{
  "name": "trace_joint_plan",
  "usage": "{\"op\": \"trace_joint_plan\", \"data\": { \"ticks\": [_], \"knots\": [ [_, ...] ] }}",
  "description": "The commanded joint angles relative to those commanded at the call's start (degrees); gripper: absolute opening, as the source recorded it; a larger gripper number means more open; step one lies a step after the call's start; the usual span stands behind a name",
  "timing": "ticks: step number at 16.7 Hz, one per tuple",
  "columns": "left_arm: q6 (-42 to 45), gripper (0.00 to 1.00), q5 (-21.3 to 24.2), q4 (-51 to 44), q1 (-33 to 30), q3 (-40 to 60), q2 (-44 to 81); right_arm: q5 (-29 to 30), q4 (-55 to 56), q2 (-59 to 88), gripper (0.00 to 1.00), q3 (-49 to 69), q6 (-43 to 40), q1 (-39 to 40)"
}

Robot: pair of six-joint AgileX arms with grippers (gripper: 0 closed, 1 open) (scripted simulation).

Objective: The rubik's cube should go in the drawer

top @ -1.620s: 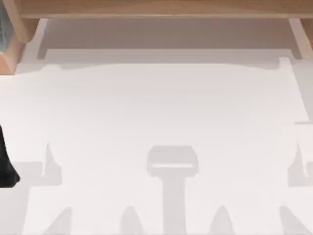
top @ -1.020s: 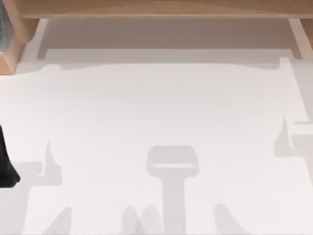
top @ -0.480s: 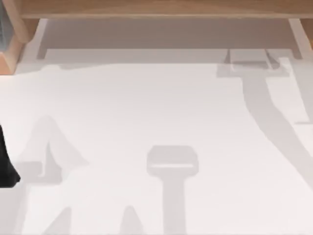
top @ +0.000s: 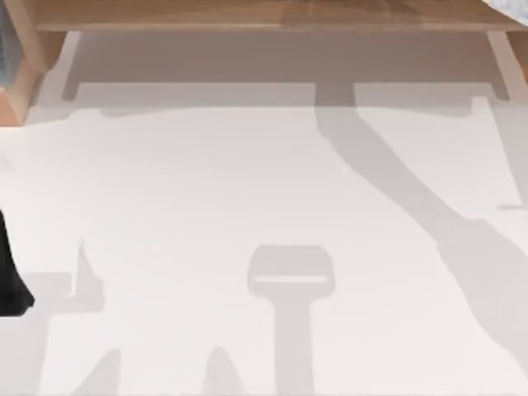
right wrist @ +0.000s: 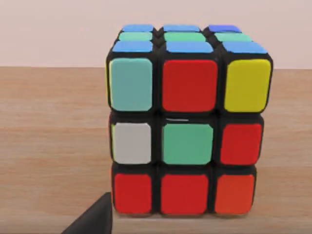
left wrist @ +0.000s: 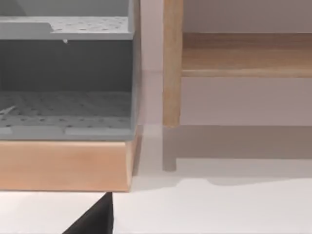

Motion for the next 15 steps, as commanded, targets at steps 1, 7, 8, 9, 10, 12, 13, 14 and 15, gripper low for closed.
{"op": "trace_joint_plan", "data": {
  "ticks": [1,7,8,9,10,12,13,14,15],
  "knots": [
    [0.0,1.00,0.0,0.0,0.0,0.0,0.0,0.6,0.2,1.8,1.00,1.9,0.0,0.6],
    [0.0,1.00,0.0,0.0,0.0,0.0,0.0,1.3,0.4,3.7,1.00,3.9,0.1,1.3],
    [0.0,1.00,0.0,0.0,0.0,0.0,0.0,1.2,0.3,3.6,1.00,3.6,0.1,1.0],
    [0.0,1.00,0.0,0.0,0.0,0.0,0.0,1.1,0.3,3.7,1.00,3.8,0.1,1.0],
    [0.0,1.00,0.0,0.0,0.0,0.0,0.0,0.9,0.0,4.3,1.00,4.6,0.1,0.8],
    [0.0,1.00,0.0,0.0,0.0,0.0,0.0,0.4,-0.9,6.7,1.00,8.0,0.0,0.3],
    [0.0,1.00,0.0,0.0,0.0,0.0,0.0,0.0,-1.5,8.3,1.00,10.4,0.0,-0.1],
    [0.0,1.00,0.0,0.0,0.0,0.0,0.0,-0.4,-2.2,9.9,1.00,12.7,0.0,-0.5],
    [0.0,1.00,0.0,0.0,0.0,0.0,0.0,-0.8,-2.9,11.5,1.00,15.0,0.0,-1.0]
  ]
}}
